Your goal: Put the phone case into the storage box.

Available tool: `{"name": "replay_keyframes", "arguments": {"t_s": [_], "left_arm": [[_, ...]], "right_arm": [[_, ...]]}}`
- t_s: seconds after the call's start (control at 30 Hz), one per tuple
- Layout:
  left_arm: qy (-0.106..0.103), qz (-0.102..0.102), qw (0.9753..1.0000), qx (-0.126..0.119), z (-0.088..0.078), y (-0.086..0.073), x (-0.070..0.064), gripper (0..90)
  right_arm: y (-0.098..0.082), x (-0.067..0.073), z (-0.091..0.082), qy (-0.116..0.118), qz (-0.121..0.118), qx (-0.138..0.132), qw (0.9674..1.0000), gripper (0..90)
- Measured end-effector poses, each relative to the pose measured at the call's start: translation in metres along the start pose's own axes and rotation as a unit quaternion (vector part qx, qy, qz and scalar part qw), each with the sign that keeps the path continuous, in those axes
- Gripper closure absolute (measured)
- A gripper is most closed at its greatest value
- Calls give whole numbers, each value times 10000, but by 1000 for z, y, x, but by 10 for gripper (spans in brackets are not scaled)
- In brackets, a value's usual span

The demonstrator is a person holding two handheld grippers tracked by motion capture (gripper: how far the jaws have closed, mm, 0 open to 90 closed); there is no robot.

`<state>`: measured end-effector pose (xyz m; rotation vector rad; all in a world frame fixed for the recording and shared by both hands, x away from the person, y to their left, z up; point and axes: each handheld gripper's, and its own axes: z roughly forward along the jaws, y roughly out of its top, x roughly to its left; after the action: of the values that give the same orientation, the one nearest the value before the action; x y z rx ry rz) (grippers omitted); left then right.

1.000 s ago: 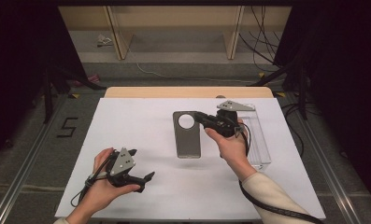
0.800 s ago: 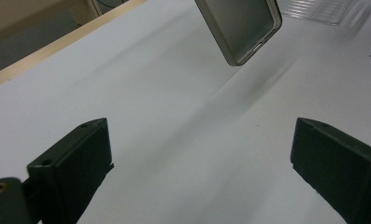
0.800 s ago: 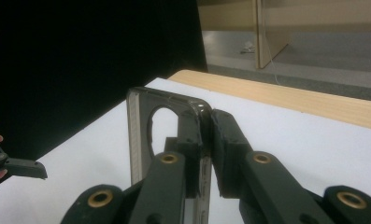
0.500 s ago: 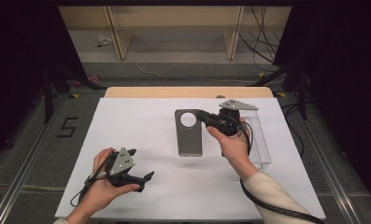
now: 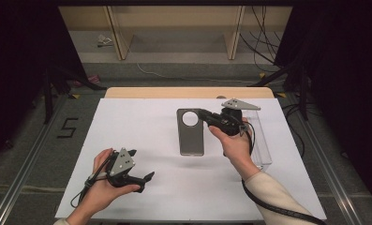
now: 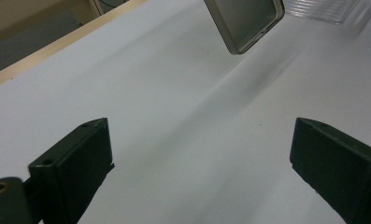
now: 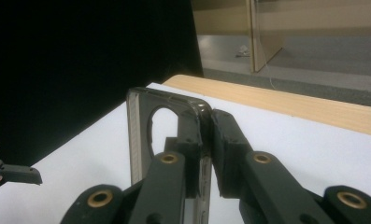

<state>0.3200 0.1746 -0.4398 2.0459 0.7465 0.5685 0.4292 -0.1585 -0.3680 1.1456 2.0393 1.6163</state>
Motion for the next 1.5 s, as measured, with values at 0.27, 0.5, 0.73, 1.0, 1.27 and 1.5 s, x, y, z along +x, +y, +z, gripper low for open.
{"name": "replay_keyframes", "arguments": {"t_s": [0.27,0.5,0.73,1.0,1.27,1.5], "left_arm": [[1,-14,10000,-8,0,0,0,60],[7,-18,10000,-1,0,0,1,63],[15,-22,10000,-2,0,0,1,65],[18,-24,10000,-10,0,0,1,66],[25,-19,10000,-7,0,0,1,67],[37,-3,10000,1,0,0,1,67]], "right_arm": [[2,-2,-2,-48,7,-39,10000,826],[3,-4,-4,-77,-2,-71,9999,826],[5,-7,-7,-110,11,-106,9999,826],[7,-10,-10,-162,26,-156,9997,826],[10,-13,-12,-203,24,-195,9996,826],[12,-16,-15,-230,20,-242,9994,826]]}}
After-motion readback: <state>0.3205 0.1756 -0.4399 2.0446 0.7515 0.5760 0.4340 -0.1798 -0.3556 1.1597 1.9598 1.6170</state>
